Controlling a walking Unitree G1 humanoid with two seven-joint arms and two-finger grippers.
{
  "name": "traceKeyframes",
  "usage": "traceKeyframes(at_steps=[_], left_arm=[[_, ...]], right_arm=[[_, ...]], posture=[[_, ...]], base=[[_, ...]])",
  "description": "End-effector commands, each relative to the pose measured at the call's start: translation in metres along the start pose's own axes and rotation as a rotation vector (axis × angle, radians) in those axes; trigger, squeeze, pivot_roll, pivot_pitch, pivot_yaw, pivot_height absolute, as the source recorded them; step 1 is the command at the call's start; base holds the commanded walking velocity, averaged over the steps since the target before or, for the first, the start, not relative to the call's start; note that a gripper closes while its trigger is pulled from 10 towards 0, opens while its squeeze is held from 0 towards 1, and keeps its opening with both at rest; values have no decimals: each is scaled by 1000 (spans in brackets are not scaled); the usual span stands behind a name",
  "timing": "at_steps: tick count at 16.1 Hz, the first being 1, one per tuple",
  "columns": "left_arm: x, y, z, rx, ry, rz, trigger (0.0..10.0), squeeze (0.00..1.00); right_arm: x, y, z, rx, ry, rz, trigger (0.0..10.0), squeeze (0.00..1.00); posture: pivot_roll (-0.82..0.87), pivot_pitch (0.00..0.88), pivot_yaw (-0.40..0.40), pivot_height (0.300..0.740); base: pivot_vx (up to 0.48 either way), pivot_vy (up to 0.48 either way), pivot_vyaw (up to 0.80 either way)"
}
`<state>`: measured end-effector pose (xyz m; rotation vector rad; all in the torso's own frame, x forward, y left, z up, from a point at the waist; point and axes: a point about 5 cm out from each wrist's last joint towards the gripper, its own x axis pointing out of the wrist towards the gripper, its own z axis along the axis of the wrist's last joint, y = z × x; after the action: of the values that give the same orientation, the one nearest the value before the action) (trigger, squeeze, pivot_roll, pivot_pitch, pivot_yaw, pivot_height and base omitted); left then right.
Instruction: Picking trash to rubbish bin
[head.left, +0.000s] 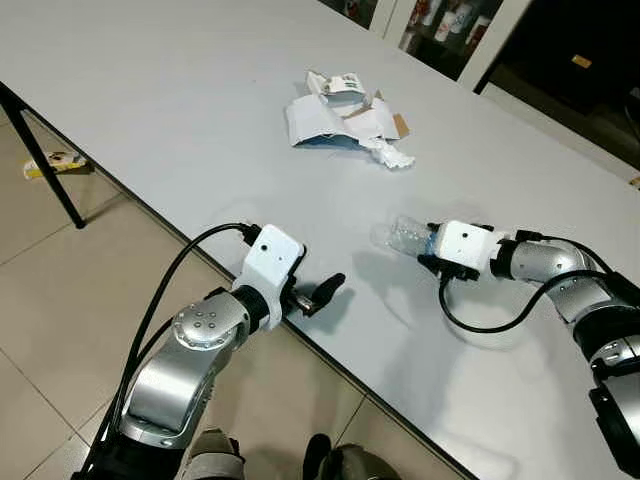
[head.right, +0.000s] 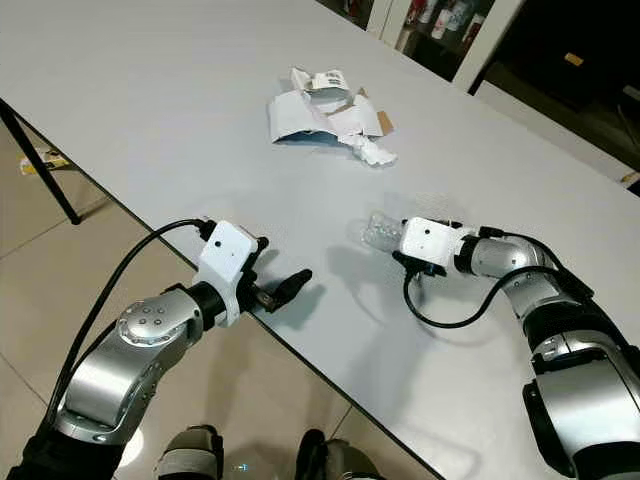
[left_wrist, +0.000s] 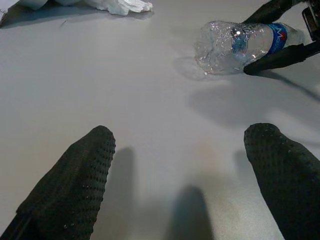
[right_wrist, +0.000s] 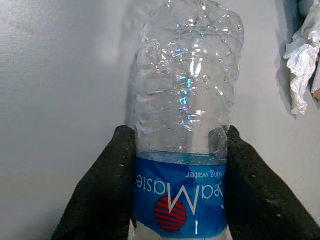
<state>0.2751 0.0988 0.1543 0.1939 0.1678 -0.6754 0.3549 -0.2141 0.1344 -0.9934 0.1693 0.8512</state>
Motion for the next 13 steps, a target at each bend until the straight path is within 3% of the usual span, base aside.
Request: traceKeyframes(at_steps=[1,4,5,7,10,13], left_arm=[[1,-8,3,-7,-17,-26,10000,0],[2,-8,3,-7,-20,-29,10000,0],[2,-9,4,-5,-23,-30,10000,0],[4,-7,7,3,-41,-21,10000,0],[12,2,20,28,-122,46,10000,0],[19,4,25,24,-147,59,10000,0]], right_arm=[[0,43,-25,46,104,206,0,0],[0,45,-27,68,104,199,0,0],[-1,44,-27,83,101,171,9608,0],[-1,36,-25,138,74,81,10000,0],[-5,3,-11,286,-68,-202,10000,0],[-10,-6,-5,364,-154,-327,10000,0]], posture=[[324,239,-214,740],[319,236,-214,740],[319,236,-214,740],[318,226,-208,740],[303,205,-192,740],[290,187,-179,740]], base=[[0,0,0],[0,0,0],[0,0,0],[0,0,0],[0,0,0],[0,0,0]])
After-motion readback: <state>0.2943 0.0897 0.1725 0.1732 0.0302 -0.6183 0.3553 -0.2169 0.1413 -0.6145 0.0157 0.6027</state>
